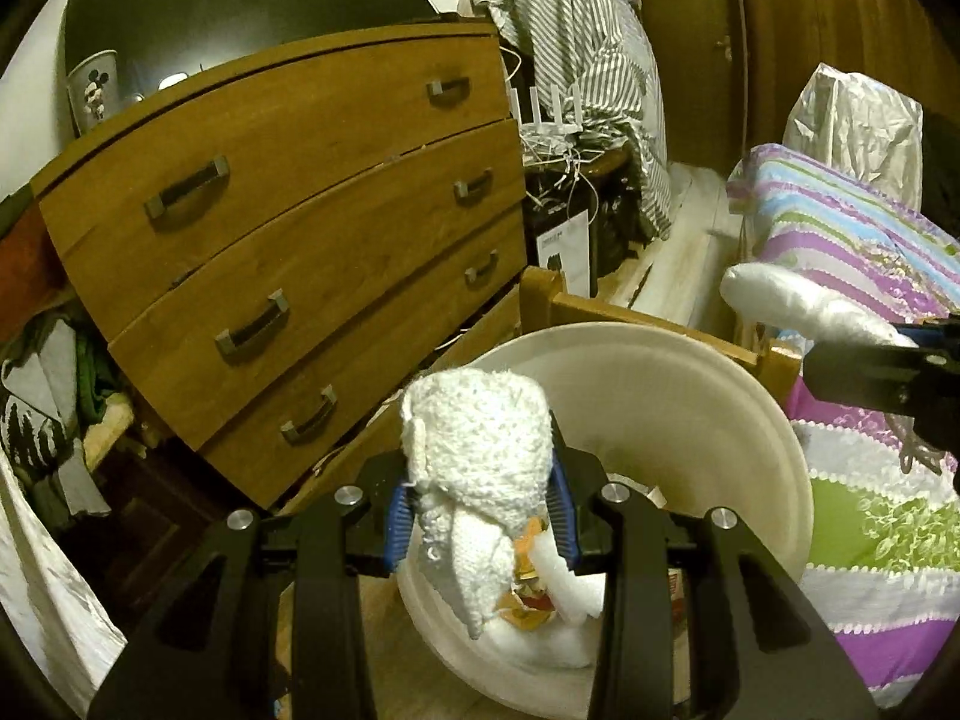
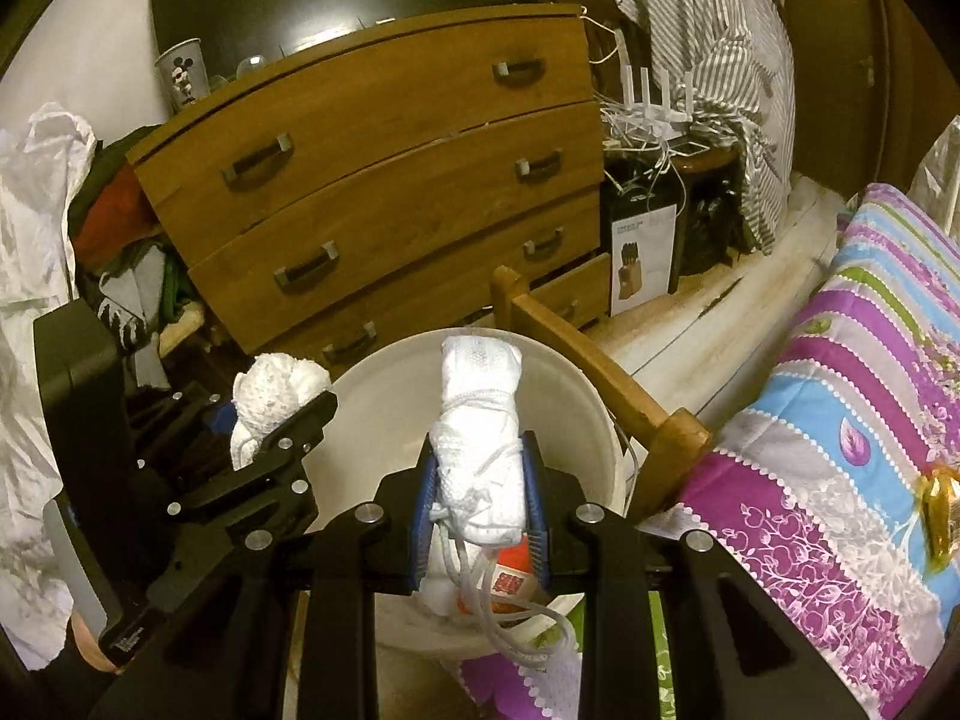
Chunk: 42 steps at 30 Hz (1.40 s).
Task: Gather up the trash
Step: 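Open both tools to drop the towel and cloth bundle into the bucket, then move both tools back over the bed toward the sponge and beige cloth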
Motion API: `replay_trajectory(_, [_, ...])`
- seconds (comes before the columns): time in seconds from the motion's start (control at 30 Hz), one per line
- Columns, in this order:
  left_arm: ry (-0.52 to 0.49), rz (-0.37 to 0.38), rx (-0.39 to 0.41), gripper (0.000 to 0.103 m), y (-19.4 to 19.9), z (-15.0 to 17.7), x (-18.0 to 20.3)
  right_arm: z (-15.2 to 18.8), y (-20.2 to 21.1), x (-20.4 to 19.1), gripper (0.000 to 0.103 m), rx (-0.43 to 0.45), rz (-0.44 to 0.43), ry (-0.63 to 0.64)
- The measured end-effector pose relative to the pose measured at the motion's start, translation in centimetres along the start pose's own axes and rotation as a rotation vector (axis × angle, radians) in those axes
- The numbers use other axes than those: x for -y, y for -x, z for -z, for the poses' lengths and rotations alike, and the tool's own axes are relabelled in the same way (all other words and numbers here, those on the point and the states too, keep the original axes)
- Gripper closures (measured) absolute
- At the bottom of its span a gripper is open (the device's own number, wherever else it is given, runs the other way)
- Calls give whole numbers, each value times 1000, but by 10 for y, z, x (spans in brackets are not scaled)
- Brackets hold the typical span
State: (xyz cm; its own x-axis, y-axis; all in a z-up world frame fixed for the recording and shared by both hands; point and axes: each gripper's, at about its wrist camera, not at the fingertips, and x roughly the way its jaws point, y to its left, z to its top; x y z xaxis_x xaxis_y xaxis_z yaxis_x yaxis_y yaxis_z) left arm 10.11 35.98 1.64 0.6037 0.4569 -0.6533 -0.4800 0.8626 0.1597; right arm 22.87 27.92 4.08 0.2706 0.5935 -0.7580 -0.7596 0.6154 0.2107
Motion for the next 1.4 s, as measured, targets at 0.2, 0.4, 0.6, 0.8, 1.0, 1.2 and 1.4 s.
replay_trajectory(0.2, [1,2,-10,68,-6,1,-1,-1,-6,3,76,-7,-4,1])
replay_trajectory(0.4, [10,4,-19,68,-12,-1,-5,-5,-12,3,76,-12,-10,5])
replay_trajectory(0.6, [69,85,-83,50,-29,-3,-20,-7,-21,5,50,-23,-17,9])
replay_trajectory(0.8, [135,124,-118,49,-37,3,-33,-3,-23,12,50,-19,-14,-9])
replay_trajectory(1.0, [129,114,-120,49,-36,5,-28,-1,-18,15,50,-7,-16,-10])
replay_trajectory(1.2, [146,117,-93,49,-23,3,-21,12,8,30,50,67,54,-25])
replay_trajectory(1.4, [147,113,29,29,20,-5,10,47,62,66,50,225,212,-50])
